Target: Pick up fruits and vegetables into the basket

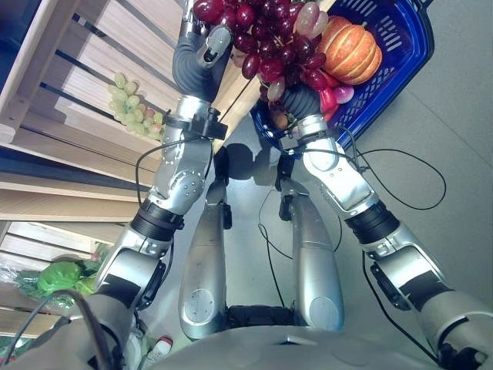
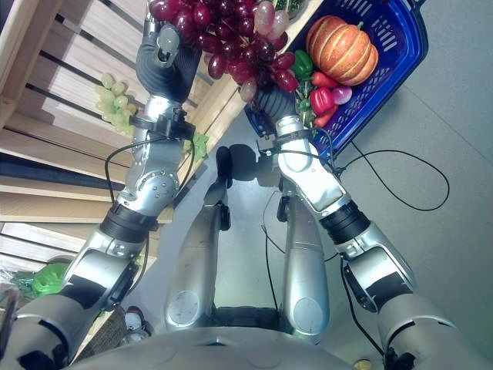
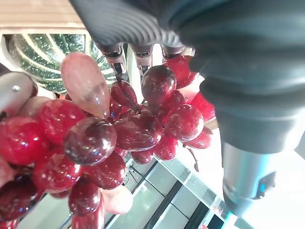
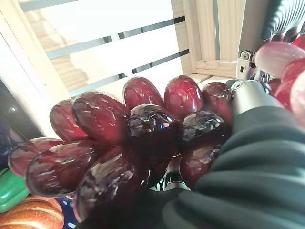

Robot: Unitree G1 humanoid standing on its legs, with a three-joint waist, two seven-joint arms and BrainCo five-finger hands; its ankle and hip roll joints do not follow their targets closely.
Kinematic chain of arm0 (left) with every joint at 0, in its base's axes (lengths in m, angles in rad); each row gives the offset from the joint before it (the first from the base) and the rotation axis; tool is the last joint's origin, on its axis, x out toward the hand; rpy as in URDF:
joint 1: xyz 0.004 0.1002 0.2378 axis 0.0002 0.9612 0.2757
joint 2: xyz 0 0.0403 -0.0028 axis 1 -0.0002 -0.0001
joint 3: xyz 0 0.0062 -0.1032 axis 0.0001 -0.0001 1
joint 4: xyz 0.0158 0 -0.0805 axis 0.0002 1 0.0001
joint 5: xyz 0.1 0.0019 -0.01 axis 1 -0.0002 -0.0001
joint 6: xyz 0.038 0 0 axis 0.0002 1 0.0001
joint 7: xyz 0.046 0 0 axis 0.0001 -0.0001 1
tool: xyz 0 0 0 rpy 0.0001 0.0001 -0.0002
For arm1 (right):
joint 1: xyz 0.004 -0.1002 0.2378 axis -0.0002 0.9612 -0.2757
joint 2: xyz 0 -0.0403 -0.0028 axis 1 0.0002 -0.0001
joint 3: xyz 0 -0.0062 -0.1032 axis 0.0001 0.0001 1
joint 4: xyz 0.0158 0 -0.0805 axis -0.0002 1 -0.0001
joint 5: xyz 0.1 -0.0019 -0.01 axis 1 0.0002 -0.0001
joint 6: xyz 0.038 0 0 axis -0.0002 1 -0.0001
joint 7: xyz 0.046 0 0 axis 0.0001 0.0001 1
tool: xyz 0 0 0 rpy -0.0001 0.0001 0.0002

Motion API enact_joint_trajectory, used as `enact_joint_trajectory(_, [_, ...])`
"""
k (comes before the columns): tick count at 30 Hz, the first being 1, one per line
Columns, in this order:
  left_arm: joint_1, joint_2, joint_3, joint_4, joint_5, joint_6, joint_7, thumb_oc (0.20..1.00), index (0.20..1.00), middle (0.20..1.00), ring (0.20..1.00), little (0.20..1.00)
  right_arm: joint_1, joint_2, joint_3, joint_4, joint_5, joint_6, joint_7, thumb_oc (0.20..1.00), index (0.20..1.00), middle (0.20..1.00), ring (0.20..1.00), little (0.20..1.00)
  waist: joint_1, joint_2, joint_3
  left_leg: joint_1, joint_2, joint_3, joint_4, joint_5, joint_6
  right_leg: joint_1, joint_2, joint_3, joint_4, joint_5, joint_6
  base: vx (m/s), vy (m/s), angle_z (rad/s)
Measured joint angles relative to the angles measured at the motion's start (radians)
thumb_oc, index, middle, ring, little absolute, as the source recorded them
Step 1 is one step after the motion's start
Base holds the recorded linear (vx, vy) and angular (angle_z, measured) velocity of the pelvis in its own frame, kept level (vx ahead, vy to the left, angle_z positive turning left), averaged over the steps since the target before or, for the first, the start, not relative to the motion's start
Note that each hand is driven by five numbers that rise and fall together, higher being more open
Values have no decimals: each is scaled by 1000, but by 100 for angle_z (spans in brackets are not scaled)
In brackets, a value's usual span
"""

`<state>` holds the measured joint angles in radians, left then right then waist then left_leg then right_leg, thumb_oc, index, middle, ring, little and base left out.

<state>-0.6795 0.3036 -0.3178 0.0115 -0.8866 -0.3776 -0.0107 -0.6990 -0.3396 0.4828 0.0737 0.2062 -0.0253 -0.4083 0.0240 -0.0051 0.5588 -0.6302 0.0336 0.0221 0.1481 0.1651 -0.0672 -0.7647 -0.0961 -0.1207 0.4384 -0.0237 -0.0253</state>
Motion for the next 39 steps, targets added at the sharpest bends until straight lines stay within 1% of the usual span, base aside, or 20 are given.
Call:
enact_joint_trajectory(3, [0, 3, 2, 1, 60, -1, 51, 1000, 1000, 1000, 1000, 1000, 1, 0, -8, 4, 0, -5, -4, 200, 200, 200, 200, 200, 1, 0, 0, 0, 0, 0, 0, 0, 0, 0, 0, 0, 0, 0, 0, 0, 0, 0])
enact_joint_trajectory(5, [0, 5, 3, 1, 70, -2, 71, 1000, 1000, 1000, 1000, 1000, 1, 0, -14, 7, 0, -9, -8, 200, 200, 200, 200, 200, 1, 0, 0, 0, 0, 0, 0, 0, 0, 0, 0, 0, 1, 0, 0, 0, 0, 0])
enact_joint_trajectory(7, [1, 11, 8, 3, 104, -5, 103, 1000, 1000, 1000, 1000, 1000, 6, -2, -20, 10, 0, -23, -17, 200, 200, 200, 200, 200, 1, 0, 0, 1, 0, 0, 0, 0, 0, 0, 0, 0, 2, -1, 0, 0, 0, 0])
enact_joint_trajectory(9, [3, 27, 12, 8, 107, -20, 132, 1000, 1000, 1000, 1000, 1000, 20, -1, -32, 10, 0, -34, -24, 200, 200, 200, 200, 200, 1, 0, 0, 3, 0, 1, 0, 0, 0, 0, 0, 1, 4, -1, 0, 0, 0, 0])
enact_joint_trajectory(12, [13, 28, 38, 8, 107, -31, 156, 1000, 1000, 1000, 1000, 1000, 37, -1, -48, 12, 0, -40, -31, 200, 200, 200, 200, 200, 1, 0, 0, 4, 0, 2, 1, 1, 0, 0, -1, 2, 8, -1, 0, 0, 0, 0])
enact_joint_trajectory(13, [24, 28, 51, 11, 107, -45, 170, 1000, 1000, 1000, 1000, 1000, 43, -2, -55, 13, 0, -42, -35, 200, 200, 200, 200, 200, 1, 0, 0, 5, -1, 2, 1, 1, 0, 0, -1, 3, 9, -1, 0, 0, 0, 0])
enact_joint_trajectory(16, [40, 28, 58, 22, 106, -61, 189, 1000, 1000, 1000, 1000, 1000, 44, -4, -58, 26, 0, -44, -44, 200, 200, 200, 200, 200, 1, 0, 0, 5, -1, 2, 2, 1, 0, 0, -1, 2, 13, -2, 0, 0, 0, 0])
enact_joint_trajectory(22, [45, 28, 60, 62, 112, -65, 221, 1000, 1000, 1000, 1000, 1000, 55, -3, -75, 29, 0, -60, -48, 200, 200, 200, 200, 200, 1, 0, 0, 5, 0, 2, 2, -4, -4, -2, -2, 2, 15, -2, 0, 0, 0, 0])
enact_joint_trajectory(24, [44, 28, 66, 72, 156, -71, 231, 1000, 1000, 1000, 1000, 1000, 57, -8, -78, 33, 0, -63, -49, 200, 200, 200, 200, 200, 0, 1, 0, 5, 0, 2, 2, -4, -4, -2, -2, 3, 14, -2, 0, 0, 0, 0])
enact_joint_trajectory(28, [39, 38, 81, 135, 260, -84, 299, 1000, 1000, 1000, 1000, 1000, 61, -13, -87, 55, -1, -63, -51, 200, 200, 200, 200, 200, 0, 1, 0, 5, 0, 2, 2, -4, -5, -3, -1, 3, 14, -3, -1, 0, 0, 0])
enact_joint_trajectory(32, [35, 101, 83, 227, 420, -85, 386, 1000, 1000, 1000, 1000, 1000, 52, -26, -95, 149, 0, -59, -70, 200, 200, 200, 200, 200, 1, 3, 0, 6, 0, 3, 2, -3, -7, -2, -1, 4, 14, -3, -1, 2, 25, 0])
enact_joint_trajectory(35, [37, 152, 94, 281, 485, -83, 433, 1000, 1000, 1000, 1000, 1000, 54, -52, -96, 224, 6, -41, -88, 200, 200, 200, 200, 200, 2, 5, 1, 6, 0, 3, 2, -2, -7, -2, -2, 4, 14, -3, -1, 0, 0, 0])
enact_joint_trajectory(36, [40, 157, 99, 284, 493, -83, 440, 1000, 1000, 1000, 1000, 1000, 54, -56, -96, 237, 11, -40, -90, 200, 200, 200, 200, 200, 2, 6, 1, 6, 0, 3, 2, -2, -6, -2, -2, 4, 14, -3, -1, -3, 40, 1])
enact_joint_trajectory(39, [36, 199, 101, 339, 533, -76, 455, 1000, 1000, 1000, 1000, 1000, 48, -95, -98, 341, 47, -31, -90, 200, 200, 200, 200, 200, 11, 20, 4, 6, -1, 4, 2, -1, -5, -2, -3, 4, 15, -3, -1, -2, 46, 1])
